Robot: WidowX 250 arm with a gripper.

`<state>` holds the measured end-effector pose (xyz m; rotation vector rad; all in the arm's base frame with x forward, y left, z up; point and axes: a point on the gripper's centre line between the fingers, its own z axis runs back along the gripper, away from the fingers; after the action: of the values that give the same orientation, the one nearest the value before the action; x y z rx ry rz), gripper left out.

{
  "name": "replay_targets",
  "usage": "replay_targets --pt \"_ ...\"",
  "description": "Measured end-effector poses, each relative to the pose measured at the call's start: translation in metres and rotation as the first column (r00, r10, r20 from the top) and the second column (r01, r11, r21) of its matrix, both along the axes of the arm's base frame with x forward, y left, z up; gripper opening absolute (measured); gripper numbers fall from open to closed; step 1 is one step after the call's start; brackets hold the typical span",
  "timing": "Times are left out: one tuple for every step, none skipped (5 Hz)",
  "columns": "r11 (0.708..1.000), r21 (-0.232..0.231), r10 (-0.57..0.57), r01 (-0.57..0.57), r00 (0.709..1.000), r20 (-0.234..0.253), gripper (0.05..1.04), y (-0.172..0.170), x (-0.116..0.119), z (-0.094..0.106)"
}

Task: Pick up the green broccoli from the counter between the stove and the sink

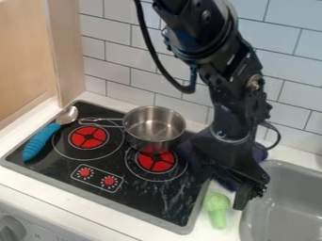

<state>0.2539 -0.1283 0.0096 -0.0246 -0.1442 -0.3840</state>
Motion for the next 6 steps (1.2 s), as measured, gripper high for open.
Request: replay_targets --pt "1.0 0.01 -0.007 0.008 0.999 -0.033 0.999 0.001 -0.005 -0.005" --pt "0.999 0.021 -0.028 0.029 0.998 -0.053 0.937 -0.002 -0.01 -0.009" --pt "0.999 0.029 -0.021 0.023 0.997 -0.068 0.622 -0.001 -0.015 -0.012" --pt "0.999 0.028 -0.014 0.016 0.997 -0.07 0.51 0.0 -0.016 -0.012" --pt "0.999 0.03 -0.01 0.013 0.997 -0.072 0.51 0.001 -0.019 -0.012" --pt "0.999 0.035 -0.006 0.009 0.997 -0.078 0.509 0.004 -0.023 -0.01"
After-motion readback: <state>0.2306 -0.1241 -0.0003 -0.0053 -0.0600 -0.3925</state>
